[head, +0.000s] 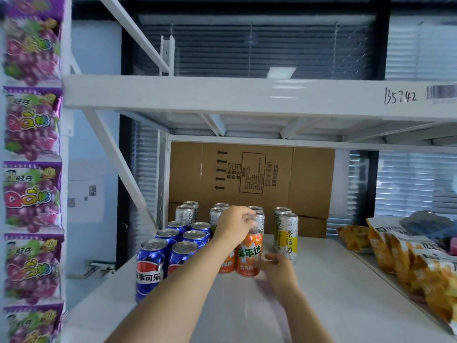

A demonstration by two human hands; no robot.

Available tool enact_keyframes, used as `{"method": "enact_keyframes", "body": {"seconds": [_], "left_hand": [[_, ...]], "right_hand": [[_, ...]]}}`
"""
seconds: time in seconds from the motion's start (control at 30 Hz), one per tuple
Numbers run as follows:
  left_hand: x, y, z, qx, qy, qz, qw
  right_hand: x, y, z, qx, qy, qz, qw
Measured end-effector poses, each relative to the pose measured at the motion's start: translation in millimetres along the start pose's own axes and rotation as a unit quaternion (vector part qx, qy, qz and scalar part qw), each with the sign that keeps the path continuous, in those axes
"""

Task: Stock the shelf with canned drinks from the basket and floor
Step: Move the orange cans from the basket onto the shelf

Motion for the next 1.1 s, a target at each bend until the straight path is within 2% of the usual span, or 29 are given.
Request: {"method": "enact_keyframes", "body": {"seconds": [0.2,0.33,0.53,0.77,0.93,1.1], "left_hand": [[13,33,-19,0.058,0.122,0.037,0.99],[19,47,-30,0.097,0.217,0.066,0.969],[66,93,-23,0.095,0.326,0.136,0.931],[167,181,-36,0.112,0.33,0.225,0.91],[256,296,-71,0.15,0.324,0.315,0.879],[351,443,-110,0.198,0.296,0.387,0.85]], "right_hand": [[16,13,-3,-0.003,-0.111,0.096,0.989],[5,23,-30,0.028,-0.211,0.103,0.972],[-38,79,-81,0.099,-0.294,0.049,0.949],[-117,180,-134,0.121,-0.331,-0.072,0.933],[-187,283,-145,0.084,-0.354,-0.153,0.919],[-264,424,-140,0.046,-0.358,-0.229,0.904]]}}
Point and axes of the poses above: each hand's wrist, its own y-axis away from the middle knuckle, its own x-axis out of the back of the hand, z = x × y, the point moved 8 cm from there along -y, towards the middle knuckle, and after that the axes turned 8 degrees about -y, right-handed, at the moved point
